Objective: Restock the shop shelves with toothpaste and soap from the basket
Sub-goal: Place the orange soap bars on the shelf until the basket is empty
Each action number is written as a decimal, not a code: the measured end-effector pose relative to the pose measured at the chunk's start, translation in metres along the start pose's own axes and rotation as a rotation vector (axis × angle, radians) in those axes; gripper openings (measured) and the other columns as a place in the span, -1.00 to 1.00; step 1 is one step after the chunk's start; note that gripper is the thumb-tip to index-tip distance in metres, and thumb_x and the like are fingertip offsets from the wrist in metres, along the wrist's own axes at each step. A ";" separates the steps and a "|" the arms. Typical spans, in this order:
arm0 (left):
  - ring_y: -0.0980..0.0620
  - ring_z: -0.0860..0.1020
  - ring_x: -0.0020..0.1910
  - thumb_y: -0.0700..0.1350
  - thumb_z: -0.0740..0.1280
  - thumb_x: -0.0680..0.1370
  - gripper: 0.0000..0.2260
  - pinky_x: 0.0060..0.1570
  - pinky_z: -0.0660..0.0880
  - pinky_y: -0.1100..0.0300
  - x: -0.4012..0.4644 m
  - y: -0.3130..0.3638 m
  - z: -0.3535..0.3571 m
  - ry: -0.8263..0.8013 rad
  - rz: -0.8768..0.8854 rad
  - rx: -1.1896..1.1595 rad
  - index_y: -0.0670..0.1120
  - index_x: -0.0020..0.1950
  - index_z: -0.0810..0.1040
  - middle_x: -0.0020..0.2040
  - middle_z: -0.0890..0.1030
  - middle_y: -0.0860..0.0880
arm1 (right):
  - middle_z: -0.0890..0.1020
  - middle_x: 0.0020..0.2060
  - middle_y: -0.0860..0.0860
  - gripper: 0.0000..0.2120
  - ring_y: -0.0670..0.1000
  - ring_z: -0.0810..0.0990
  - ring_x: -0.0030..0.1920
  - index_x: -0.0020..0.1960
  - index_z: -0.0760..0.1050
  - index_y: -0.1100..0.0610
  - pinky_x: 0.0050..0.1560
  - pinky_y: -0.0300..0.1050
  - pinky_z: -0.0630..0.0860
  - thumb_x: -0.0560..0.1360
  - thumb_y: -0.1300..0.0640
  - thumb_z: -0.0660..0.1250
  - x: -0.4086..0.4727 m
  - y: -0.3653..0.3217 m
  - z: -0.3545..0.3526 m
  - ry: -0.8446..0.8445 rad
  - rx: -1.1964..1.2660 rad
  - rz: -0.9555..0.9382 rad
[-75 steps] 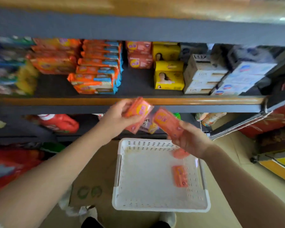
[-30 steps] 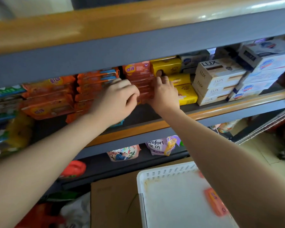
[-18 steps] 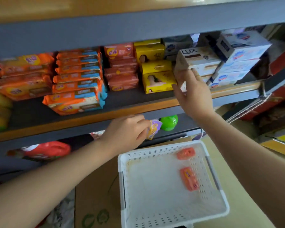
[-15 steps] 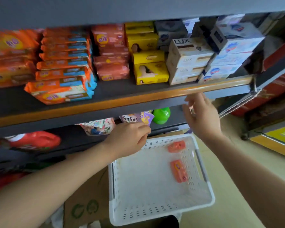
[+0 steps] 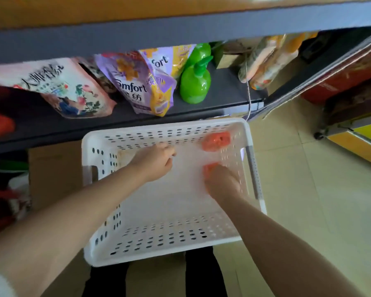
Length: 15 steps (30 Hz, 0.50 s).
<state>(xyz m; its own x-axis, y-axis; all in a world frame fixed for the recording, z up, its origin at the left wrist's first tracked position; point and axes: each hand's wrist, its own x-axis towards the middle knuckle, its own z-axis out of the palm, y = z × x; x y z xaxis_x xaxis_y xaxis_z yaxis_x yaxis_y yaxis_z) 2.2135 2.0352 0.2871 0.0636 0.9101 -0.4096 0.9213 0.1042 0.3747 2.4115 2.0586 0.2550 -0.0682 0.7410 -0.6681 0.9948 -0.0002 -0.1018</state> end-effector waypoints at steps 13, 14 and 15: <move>-0.07 0.44 0.29 -0.20 0.24 0.49 -0.56 0.29 0.38 -0.07 0.059 0.066 0.052 0.023 -0.095 -0.707 -0.02 0.37 0.31 0.33 0.46 -0.06 | 0.51 0.00 -0.02 -0.44 0.06 0.56 0.01 0.27 0.29 0.09 0.00 0.05 0.59 0.33 0.12 0.41 -0.076 0.011 -0.113 -0.209 0.572 -0.091; -0.07 0.48 0.25 -0.18 0.27 0.47 -0.59 0.26 0.41 -0.09 0.064 0.069 0.058 0.067 -0.137 -0.778 -0.04 0.31 0.36 0.28 0.51 -0.08 | 0.52 -0.03 -0.03 -0.47 0.06 0.56 0.00 0.26 0.31 0.08 0.01 0.06 0.58 0.34 0.14 0.40 -0.081 0.015 -0.130 -0.170 0.588 -0.127; -0.09 0.52 0.20 -0.16 0.31 0.45 -0.63 0.22 0.44 -0.08 0.068 0.074 0.061 0.114 -0.186 -0.804 -0.07 0.25 0.40 0.22 0.54 -0.10 | 0.52 -0.03 -0.03 -0.49 0.07 0.57 -0.02 0.25 0.33 0.08 0.02 0.05 0.57 0.35 0.15 0.40 -0.082 0.018 -0.143 -0.124 0.596 -0.161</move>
<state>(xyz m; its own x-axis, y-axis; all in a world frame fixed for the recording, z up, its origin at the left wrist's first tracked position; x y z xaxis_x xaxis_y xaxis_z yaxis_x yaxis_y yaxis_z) 2.3095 2.0805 0.2366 -0.1418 0.8801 -0.4531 0.3553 0.4725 0.8066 2.4453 2.0935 0.4135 -0.2580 0.6792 -0.6871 0.7608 -0.2956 -0.5778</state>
